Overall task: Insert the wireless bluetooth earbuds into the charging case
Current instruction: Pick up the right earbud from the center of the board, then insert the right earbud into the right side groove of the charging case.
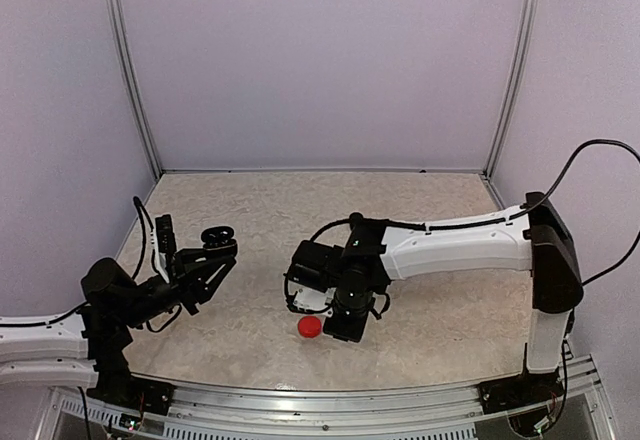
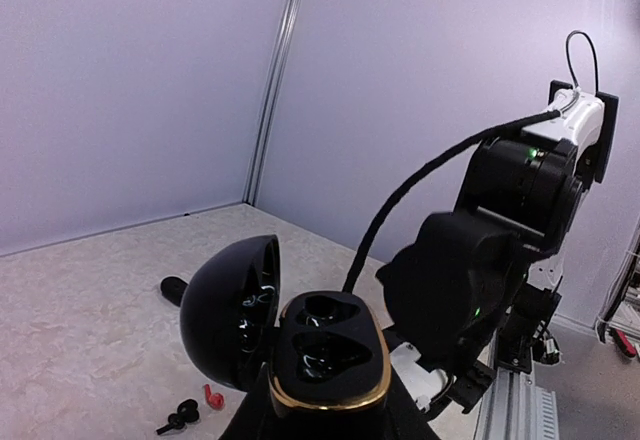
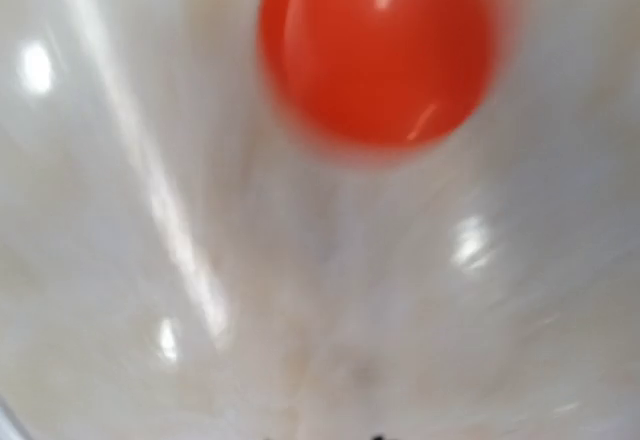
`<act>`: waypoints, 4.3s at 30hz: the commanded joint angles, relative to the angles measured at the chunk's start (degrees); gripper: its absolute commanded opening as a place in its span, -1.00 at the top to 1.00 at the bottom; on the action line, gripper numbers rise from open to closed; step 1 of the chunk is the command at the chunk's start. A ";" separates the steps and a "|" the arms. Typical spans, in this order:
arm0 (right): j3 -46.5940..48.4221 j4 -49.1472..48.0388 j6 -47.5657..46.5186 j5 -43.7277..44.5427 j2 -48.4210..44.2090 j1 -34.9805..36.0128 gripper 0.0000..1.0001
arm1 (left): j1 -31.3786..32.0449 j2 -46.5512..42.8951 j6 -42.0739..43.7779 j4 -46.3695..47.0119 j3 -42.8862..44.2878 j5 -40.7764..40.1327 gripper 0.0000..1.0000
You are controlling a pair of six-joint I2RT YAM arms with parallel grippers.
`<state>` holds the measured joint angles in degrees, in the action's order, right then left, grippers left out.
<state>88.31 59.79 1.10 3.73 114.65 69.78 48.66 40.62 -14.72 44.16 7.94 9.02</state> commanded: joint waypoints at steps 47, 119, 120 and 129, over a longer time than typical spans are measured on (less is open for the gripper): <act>-11.58 -70.26 16.07 -13.28 -22.44 0.09 0.66 | 10.84 17.13 24.40 22.47 3.66 -11.17 0.99; -18.79 -72.35 0.46 3.64 -21.02 5.55 0.63 | 10.22 14.80 23.29 25.52 2.46 -11.23 0.99; -18.80 -72.40 0.72 3.46 -20.85 5.54 0.62 | 10.18 15.08 23.32 25.68 2.57 -11.22 0.99; -18.81 -72.96 1.44 2.79 -20.60 5.59 0.56 | 10.22 15.97 23.66 25.82 3.17 -10.23 0.99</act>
<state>70.61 -15.97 1.80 6.04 93.58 74.94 59.18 56.80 9.06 63.44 9.69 -1.76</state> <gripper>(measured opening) 0.224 0.240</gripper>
